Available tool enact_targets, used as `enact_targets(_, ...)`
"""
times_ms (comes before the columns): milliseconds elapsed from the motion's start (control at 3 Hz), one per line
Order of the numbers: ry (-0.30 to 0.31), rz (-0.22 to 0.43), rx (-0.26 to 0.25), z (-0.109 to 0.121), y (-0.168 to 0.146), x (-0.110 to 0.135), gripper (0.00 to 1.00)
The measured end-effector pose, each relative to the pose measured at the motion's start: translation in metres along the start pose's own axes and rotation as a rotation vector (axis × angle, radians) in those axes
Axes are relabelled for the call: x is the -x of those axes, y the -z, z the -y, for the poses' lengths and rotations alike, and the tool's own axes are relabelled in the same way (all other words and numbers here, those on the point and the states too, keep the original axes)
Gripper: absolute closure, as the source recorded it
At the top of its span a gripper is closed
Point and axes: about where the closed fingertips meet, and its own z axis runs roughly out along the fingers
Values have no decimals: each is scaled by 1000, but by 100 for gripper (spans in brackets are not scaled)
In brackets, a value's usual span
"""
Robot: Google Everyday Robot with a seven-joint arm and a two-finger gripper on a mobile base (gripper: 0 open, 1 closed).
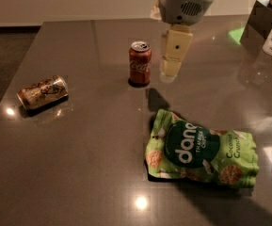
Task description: Pick orange can
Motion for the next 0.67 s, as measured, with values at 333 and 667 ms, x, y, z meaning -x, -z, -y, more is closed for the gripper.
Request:
enact_targets(333,81,2,5,17,-20,30,0)
enact_targets(667,159,10,11,27,-39,59,0)
